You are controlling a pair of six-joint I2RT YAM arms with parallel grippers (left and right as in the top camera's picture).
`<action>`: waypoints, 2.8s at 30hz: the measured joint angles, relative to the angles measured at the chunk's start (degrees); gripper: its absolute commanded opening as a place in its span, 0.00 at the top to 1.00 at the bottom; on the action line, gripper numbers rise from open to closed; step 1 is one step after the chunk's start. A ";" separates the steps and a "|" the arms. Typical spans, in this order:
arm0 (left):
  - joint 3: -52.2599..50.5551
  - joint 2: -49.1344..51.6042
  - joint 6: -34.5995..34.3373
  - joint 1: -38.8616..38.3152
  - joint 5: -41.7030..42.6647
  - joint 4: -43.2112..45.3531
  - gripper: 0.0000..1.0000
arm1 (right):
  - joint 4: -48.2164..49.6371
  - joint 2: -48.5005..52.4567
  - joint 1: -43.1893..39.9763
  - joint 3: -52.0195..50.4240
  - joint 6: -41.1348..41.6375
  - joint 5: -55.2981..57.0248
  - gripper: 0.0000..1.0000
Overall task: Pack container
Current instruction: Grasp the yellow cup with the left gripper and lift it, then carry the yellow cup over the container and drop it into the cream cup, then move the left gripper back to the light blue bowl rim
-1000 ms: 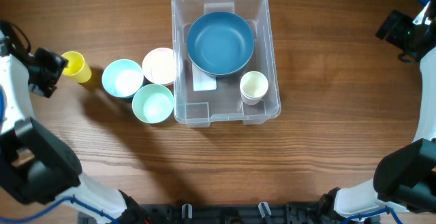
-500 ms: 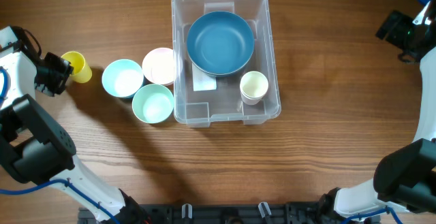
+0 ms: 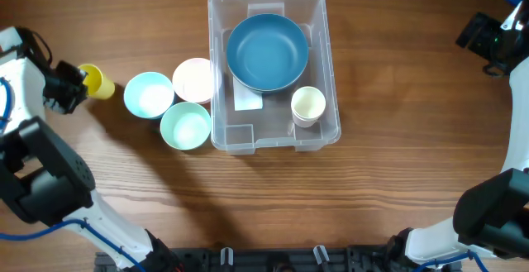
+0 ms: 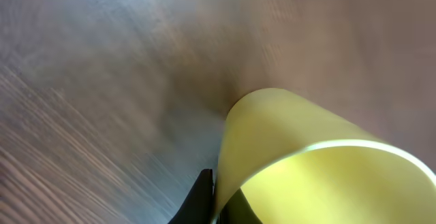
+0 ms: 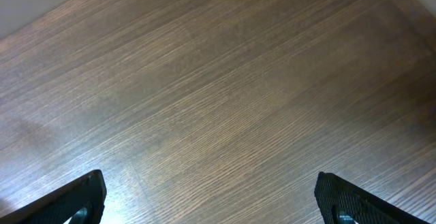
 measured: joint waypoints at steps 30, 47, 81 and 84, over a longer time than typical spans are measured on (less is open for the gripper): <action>9.29 -13.03 6.21 -69.94 -5.97 -8.07 0.96 | 0.00 0.00 0.00 0.00 0.00 0.00 0.00; 9.53 -7.72 5.86 -68.98 -13.07 -9.03 0.43 | 0.02 0.00 0.00 0.00 0.00 0.00 0.00; -27.71 -24.98 3.39 -14.69 -2.75 5.33 0.44 | 0.02 0.00 0.00 0.00 0.00 0.00 0.00; -29.24 -24.94 3.45 -14.69 -2.16 7.43 0.44 | 0.02 0.00 0.00 0.00 0.00 0.00 0.00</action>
